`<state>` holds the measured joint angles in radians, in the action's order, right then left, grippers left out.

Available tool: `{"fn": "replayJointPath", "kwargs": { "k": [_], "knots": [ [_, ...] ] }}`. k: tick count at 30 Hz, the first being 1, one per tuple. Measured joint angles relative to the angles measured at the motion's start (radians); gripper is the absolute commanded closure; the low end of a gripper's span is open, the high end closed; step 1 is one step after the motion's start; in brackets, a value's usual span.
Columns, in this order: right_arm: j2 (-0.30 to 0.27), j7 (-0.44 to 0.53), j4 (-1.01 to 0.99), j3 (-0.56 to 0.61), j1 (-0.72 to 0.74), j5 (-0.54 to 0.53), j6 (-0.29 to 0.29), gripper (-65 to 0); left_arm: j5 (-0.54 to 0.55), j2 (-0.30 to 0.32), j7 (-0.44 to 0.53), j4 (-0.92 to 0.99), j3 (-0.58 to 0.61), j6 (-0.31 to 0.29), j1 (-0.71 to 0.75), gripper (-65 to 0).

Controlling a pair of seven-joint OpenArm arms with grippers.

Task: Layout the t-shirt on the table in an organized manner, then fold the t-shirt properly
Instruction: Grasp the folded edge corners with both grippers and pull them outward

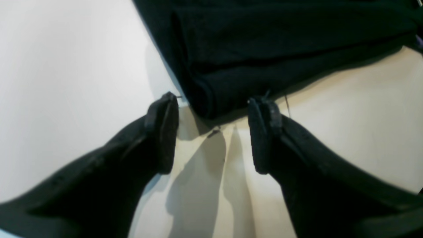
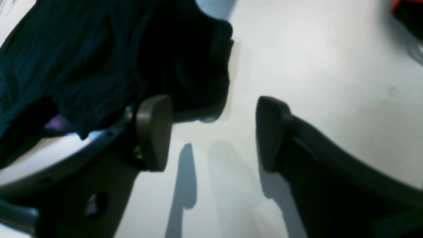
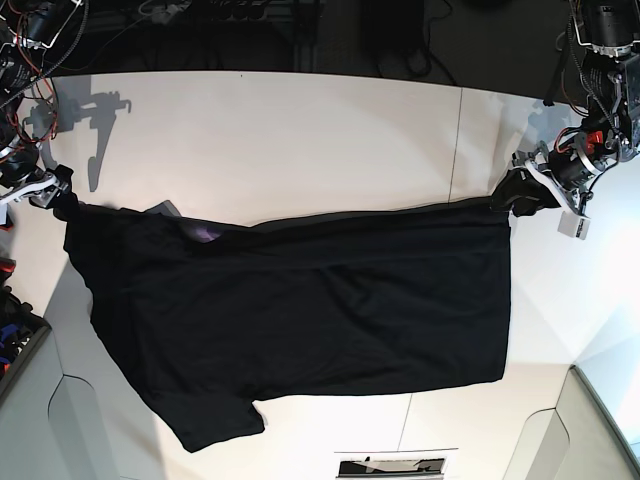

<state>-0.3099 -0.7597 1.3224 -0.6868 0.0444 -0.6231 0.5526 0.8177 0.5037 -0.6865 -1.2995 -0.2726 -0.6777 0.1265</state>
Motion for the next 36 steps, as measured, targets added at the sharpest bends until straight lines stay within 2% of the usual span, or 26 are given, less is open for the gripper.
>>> {"fn": "replayJointPath", "kwargs": {
  "k": [5,10,14,15,18,19,22,23,24,27,31,36],
  "knots": [
    [0.000,0.010,0.000,0.014,0.000,0.012,0.000,-39.7,0.001,-0.023,0.008,0.000,0.000,0.000,-0.003,-37.0],
    [0.000,0.031,-0.037,0.057,0.017,0.055,-0.010,-39.7,-0.035,-0.063,0.034,-0.001,-0.002,0.027,-0.008,-37.0],
    [-0.002,0.068,-0.063,0.095,0.021,0.051,-0.010,-39.7,-0.065,-0.080,0.055,-0.002,-0.003,0.026,-0.010,-35.8],
    [-0.002,0.072,-0.068,0.102,0.022,0.048,-0.010,-39.7,-0.074,-0.084,0.069,-0.002,-0.002,0.026,-0.010,-31.4],
    [0.003,0.076,-0.079,0.113,0.038,0.048,-0.010,-39.7,-0.140,-0.088,0.125,-0.002,0.001,0.035,-0.010,-12.1],
    [0.008,0.074,-0.079,0.113,0.047,0.048,-0.010,-39.7,-0.162,-0.088,0.142,-0.002,0.002,0.034,-0.008,-7.8],
    [0.026,0.066,-0.081,0.114,0.067,0.052,-0.010,-39.2,-0.177,-0.088,0.153,-0.002,0.002,0.034,-0.008,-1.6],
    [0.031,0.063,-0.081,0.116,0.072,0.053,-0.010,-36.0,-0.180,-0.088,0.153,-0.002,0.002,0.034,-0.008,-0.3],
    [0.033,0.060,-0.082,0.120,0.078,0.056,-0.010,-29.0,-0.182,-0.088,0.153,-0.002,0.002,0.034,-0.008,0.0],
    [0.042,0.055,-0.083,0.130,0.098,0.065,-0.010,-0.9,-0.192,-0.088,0.157,-0.002,0.002,0.034,-0.008,0.0],
    [0.042,0.046,-0.083,0.144,0.103,0.067,-0.010,0.0,-0.192,-0.081,0.156,-0.002,0.003,0.032,-0.008,0.0],
    [0.042,-0.031,-0.050,0.122,0.099,0.066,-0.008,0.0,-0.200,-0.004,0.126,-0.002,0.005,0.002,0.005,0.0]
  ]
}}
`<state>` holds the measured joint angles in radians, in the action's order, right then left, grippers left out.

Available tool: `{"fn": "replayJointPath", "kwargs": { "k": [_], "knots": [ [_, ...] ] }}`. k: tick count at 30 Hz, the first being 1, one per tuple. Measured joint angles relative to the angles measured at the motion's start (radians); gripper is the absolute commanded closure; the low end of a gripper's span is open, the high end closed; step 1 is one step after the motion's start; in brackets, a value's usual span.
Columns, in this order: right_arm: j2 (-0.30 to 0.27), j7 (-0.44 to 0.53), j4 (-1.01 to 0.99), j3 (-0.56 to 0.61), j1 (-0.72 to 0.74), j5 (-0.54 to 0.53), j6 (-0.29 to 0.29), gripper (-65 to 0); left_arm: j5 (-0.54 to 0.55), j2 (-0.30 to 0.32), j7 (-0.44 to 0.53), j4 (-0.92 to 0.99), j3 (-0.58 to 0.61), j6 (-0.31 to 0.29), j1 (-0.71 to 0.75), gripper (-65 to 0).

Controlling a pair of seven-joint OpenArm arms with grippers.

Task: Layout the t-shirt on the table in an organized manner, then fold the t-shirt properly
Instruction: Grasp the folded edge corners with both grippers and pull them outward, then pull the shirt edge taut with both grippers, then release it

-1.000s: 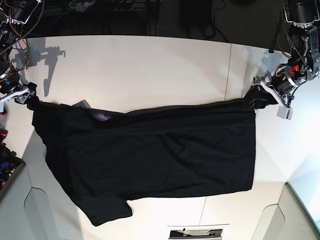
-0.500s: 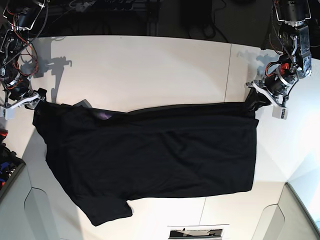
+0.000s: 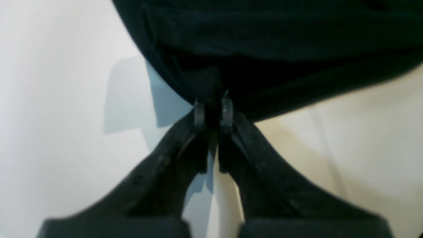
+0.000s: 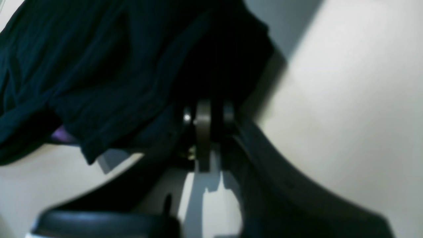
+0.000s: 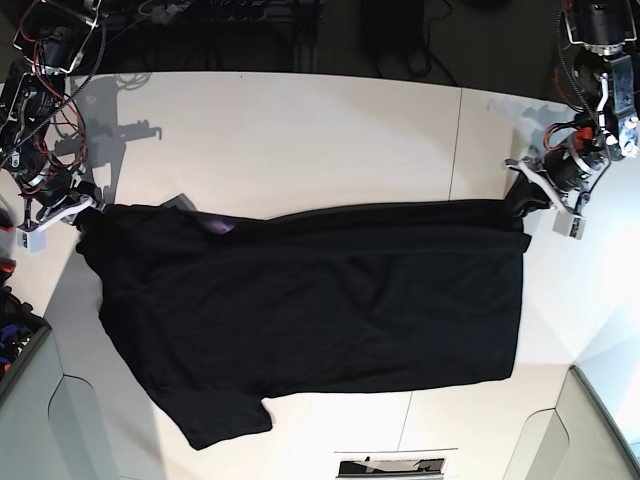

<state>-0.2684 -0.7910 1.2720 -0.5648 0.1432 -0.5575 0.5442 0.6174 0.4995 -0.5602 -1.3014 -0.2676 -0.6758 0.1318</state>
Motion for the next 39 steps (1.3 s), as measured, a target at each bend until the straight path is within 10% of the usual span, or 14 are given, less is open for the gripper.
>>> {"fn": "replayJointPath", "kwargs": {
  "k": [10,29,33,39],
  "knots": [
    [-0.043,-0.103,0.154,-0.075,-0.155,-0.122,0.006,0.0,0.143,0.130,-0.088,-0.232,0.000,-0.017,0.228,0.0],
    [-0.047,-0.108,0.399,-0.163,-0.512,-0.142,0.016,0.0,0.242,0.129,-0.099,-0.323,-0.143,-0.021,0.466,0.0],
    [-0.047,-0.108,0.399,-0.163,-0.515,-0.141,0.016,0.0,0.258,0.129,-0.106,-0.323,-0.143,-0.021,0.467,-15.7],
    [-0.051,-0.082,0.399,-0.167,-0.515,-0.126,0.009,-33.4,0.283,0.130,-0.113,-0.323,-0.145,-0.021,0.466,-27.1]
  ]
}}
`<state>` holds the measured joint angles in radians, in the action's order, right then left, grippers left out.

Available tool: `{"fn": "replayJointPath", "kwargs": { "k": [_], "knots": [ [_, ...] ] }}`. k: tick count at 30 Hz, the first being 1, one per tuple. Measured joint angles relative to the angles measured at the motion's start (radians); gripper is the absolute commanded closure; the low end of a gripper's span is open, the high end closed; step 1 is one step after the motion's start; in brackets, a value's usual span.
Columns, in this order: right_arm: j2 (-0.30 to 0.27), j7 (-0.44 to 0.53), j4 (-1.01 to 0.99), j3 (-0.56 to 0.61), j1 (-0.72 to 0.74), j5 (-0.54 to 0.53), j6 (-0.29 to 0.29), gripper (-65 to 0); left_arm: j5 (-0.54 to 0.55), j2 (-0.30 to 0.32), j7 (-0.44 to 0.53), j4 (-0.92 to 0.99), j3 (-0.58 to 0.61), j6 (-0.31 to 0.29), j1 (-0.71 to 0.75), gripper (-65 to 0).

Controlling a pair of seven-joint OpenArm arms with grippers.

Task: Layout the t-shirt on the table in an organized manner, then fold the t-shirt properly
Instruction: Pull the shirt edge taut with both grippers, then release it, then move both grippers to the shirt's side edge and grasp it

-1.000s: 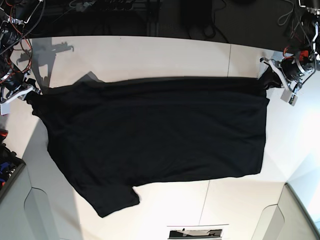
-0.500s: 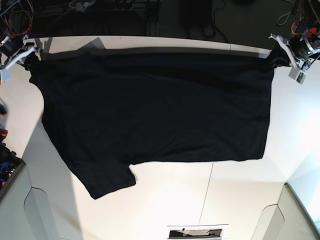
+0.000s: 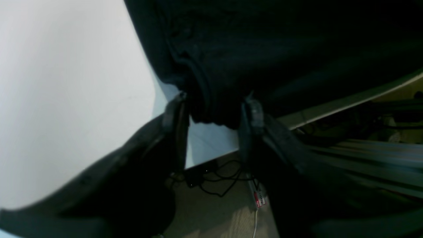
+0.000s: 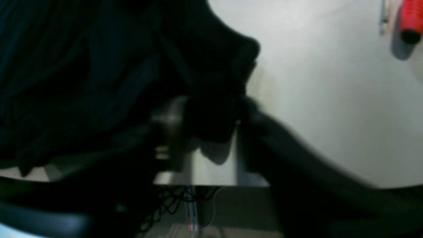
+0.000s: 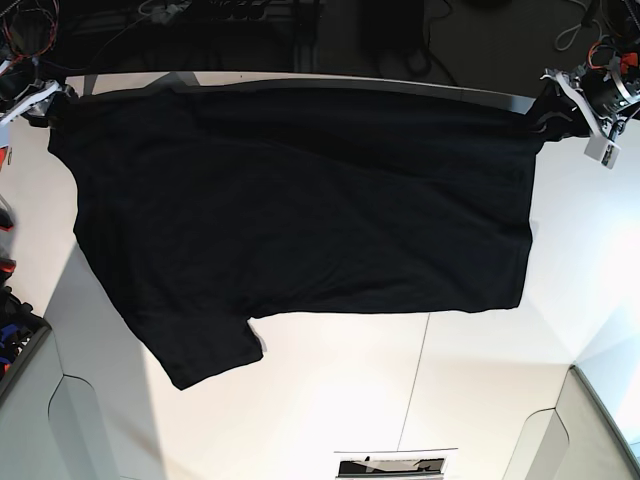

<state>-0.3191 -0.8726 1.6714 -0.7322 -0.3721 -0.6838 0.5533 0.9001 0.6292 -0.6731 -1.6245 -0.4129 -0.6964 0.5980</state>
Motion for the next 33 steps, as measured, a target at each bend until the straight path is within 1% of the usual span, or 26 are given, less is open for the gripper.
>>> {"fn": "replayJointPath", "kwargs": {
  "k": [2,5,8,9,11,12,14,17,20,24,29,33],
  "knots": [
    [0.000,0.010,0.000,0.000,0.000,0.000,0.000,-34.5,0.002,0.000,-0.025,0.000,0.000,0.000,0.000,-27.1],
    [0.000,0.015,0.000,-0.001,0.001,0.000,0.000,-34.5,0.050,0.000,-0.035,0.000,-0.016,0.000,0.000,-27.2],
    [-0.010,0.016,0.000,-0.006,0.000,0.000,0.000,-34.5,0.089,0.000,-0.047,0.000,-0.081,0.000,0.000,-27.2],
    [-0.018,0.023,0.000,-0.011,0.001,0.000,0.000,-34.5,0.090,0.000,-0.049,-0.002,-0.109,0.000,0.000,-27.9],
    [-0.036,0.041,0.000,-0.019,0.007,0.000,0.000,-34.5,0.093,0.000,-0.052,-0.013,-0.163,0.002,0.000,-32.1],
    [-0.045,0.041,0.000,-0.025,0.021,-0.001,-0.005,-34.5,0.111,0.000,-0.052,-0.021,-0.184,0.003,0.000,-33.7],
    [-0.065,0.040,-0.001,-0.032,0.063,0.003,-0.015,-34.5,0.155,0.000,-0.052,-0.040,-0.211,0.003,0.000,-34.4],
    [-0.090,0.039,0.000,-0.032,0.137,0.000,-0.014,-34.5,0.164,0.000,-0.052,-0.064,-0.217,0.003,-0.003,-34.4],
    [-0.097,0.039,-0.011,-0.031,0.217,0.005,-0.017,-34.5,0.162,0.000,-0.029,-0.064,-0.217,0.003,-0.005,-34.4],
    [-0.098,0.059,-0.156,0.024,0.350,0.024,-0.021,-34.5,0.151,0.000,-0.027,-0.064,-0.217,0.003,-0.048,-34.4],
    [-0.092,0.149,-0.423,0.128,0.533,0.103,-0.021,-34.5,0.134,0.034,-0.014,-0.065,-0.202,0.003,-0.104,-34.4],
    [-0.095,0.167,-0.621,0.173,0.663,0.115,-0.029,-34.5,0.118,0.047,-0.024,-0.064,-0.148,0.003,-0.157,-34.4]
  ]
}}
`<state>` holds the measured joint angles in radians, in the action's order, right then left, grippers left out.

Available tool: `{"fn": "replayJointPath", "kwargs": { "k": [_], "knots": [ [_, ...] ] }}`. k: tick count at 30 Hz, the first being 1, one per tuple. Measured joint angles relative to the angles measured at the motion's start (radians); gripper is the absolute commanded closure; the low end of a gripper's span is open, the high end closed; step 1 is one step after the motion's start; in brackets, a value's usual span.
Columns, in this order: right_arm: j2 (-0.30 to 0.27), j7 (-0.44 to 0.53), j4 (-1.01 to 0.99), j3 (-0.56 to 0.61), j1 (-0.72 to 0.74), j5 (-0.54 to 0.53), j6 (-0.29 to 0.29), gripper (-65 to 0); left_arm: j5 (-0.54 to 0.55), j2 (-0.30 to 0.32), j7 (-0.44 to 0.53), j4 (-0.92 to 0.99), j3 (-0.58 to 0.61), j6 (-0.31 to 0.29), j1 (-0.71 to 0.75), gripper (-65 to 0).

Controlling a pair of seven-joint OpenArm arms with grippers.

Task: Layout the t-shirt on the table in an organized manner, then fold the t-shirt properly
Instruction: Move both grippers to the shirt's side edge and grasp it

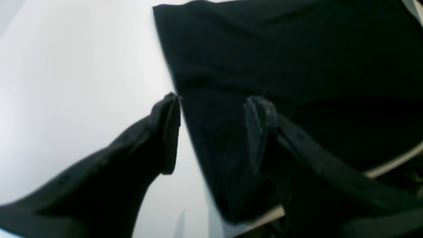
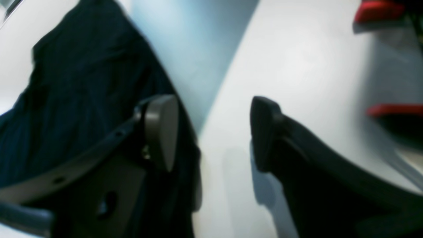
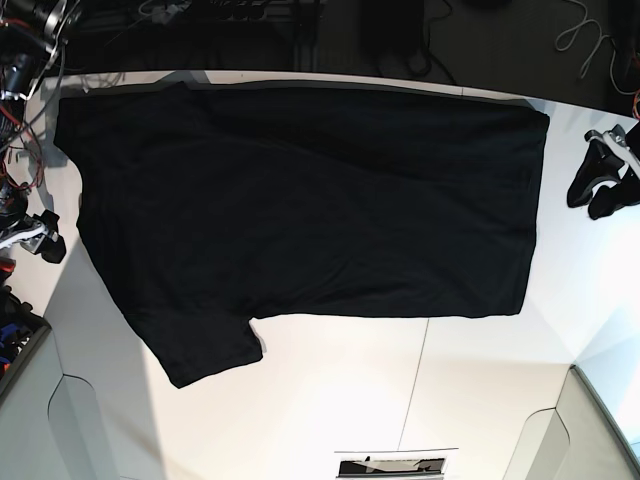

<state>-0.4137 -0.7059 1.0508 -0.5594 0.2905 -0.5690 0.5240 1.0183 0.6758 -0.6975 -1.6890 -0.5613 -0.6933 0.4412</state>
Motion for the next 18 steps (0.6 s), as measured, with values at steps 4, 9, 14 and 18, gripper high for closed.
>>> {"fn": "replayJointPath", "kwargs": {
  "k": [4,9,14,18],
  "knots": [
    [0.004,0.032,-0.121,0.061,0.081,0.021,-0.004,-34.5,-0.082,0.005,0.026,0.000,0.095,0.002,-0.091,-34.4],
    [0.046,0.065,-0.142,0.124,0.090,0.072,0.005,-34.5,-0.274,-0.006,0.074,0.119,0.261,0.084,-0.252,-34.4],
    [0.085,0.049,-0.139,0.151,0.099,0.069,0.014,-34.5,-0.307,-0.030,0.097,0.446,0.347,0.144,-0.517,-34.4],
    [0.090,0.043,-0.139,0.151,0.101,0.068,0.014,-34.5,-0.313,-0.054,0.094,0.699,0.391,0.145,-0.674,-34.4]
  ]
}}
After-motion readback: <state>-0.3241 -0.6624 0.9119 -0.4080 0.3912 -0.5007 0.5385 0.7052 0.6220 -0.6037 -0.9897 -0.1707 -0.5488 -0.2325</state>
